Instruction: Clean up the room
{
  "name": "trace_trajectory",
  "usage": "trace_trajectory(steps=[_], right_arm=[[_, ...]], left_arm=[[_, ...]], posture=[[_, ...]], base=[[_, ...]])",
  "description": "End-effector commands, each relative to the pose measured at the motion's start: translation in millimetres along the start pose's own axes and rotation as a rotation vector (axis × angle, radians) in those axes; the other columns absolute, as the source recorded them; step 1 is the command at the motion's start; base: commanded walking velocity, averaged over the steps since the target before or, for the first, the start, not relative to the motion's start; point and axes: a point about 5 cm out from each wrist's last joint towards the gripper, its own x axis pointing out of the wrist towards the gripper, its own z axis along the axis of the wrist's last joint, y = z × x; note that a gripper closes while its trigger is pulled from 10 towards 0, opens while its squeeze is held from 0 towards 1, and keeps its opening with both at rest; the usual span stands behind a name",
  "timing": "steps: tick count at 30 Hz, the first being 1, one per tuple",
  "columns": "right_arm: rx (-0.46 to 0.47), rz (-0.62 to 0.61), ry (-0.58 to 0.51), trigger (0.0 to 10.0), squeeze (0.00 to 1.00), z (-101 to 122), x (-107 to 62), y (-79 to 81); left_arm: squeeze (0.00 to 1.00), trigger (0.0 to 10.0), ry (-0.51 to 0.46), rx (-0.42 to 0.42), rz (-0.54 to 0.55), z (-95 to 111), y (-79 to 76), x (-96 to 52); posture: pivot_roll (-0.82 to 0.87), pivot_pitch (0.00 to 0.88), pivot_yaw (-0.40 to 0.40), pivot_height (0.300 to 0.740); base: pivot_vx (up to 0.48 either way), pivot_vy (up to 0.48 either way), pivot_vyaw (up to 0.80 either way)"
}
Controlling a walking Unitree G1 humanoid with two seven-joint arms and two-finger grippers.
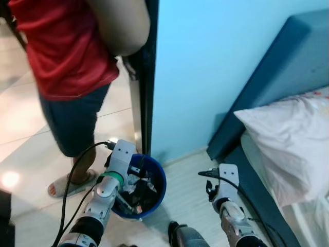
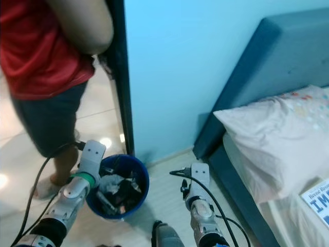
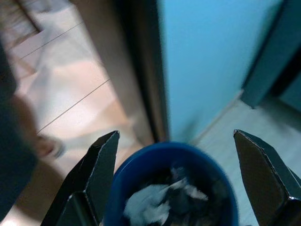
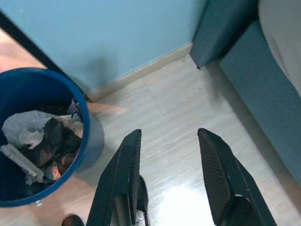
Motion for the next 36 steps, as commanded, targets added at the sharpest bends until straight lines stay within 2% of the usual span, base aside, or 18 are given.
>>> trace_trajectory(steps=[1, 9, 16, 26, 32, 34, 35, 36], right_arm=[[0.004, -0.005, 0.035, 10.0, 0.0, -7.9, -2.5, -2.6], [0.006, -0.007, 0.038, 10.0, 0.0, -8.9, -3.1, -4.8], [0.013, -0.019, 0.045, 10.0, 0.0, -12.5, -5.0, -7.1], [0.019, -0.024, 0.048, 10.0, 0.0, -14.5, -6.2, -6.3], [0.018, -0.028, 0.045, 10.0, 0.0, -14.6, -6.5, -7.1], [0.018, -0.031, 0.044, 10.0, 0.0, -14.3, -6.5, -7.8], [0.022, -0.035, 0.035, 10.0, 0.0, -13.3, -6.4, -8.4], [0.022, -0.035, 0.035, 10.0, 0.0, -13.3, -6.4, -8.4]], left_arm=[[0.0, 10.0, 0.015, 0.003, -0.022, -6.8, -5.2, -4.2], [0.0, 10.0, 0.008, 0.002, -0.05, -6.0, -8.6, -3.5], [0.0, 10.0, 0.013, 0.06, -0.171, -9.6, -20.8, -6.1], [0.0, 10.0, 0.017, 0.097, -0.284, -13.3, -27.5, -10.8], [0.0, 10.0, -0.009, 0.067, -0.267, -7.3, -26.7, -7.4], [0.0, 10.0, -0.016, 0.006, -0.228, -4.4, -25.0, -4.8], [0.0, 10.0, 0.014, -0.03, -0.188, -6.9, -23.0, -2.9], [0.0, 10.0, 0.014, -0.03, -0.188, -6.9, -23.0, -2.9]], posture=[[-0.01, 0.113, 0.021, 0.74], [-0.02, 0.113, 0.031, 0.74], [-0.02, 0.114, 0.041, 0.74], [-0.03, 0.116, 0.051, 0.74], [-0.03, 0.115, 0.052, 0.74], [-0.03, 0.115, 0.052, 0.74], [-0.03, 0.115, 0.058, 0.74], [-0.03, 0.115, 0.058, 0.74]], base=[[0.0, 0.0, -0.8], [0.0, 0.0, -0.8], [0.0, 0.0, -0.8], [0.0, 0.0, -0.8], [0.0, 0.0, -0.8], [0.0, 0.0, -0.8], [0.0, 0.0, -0.8], [0.0, 0.0, -0.8]])
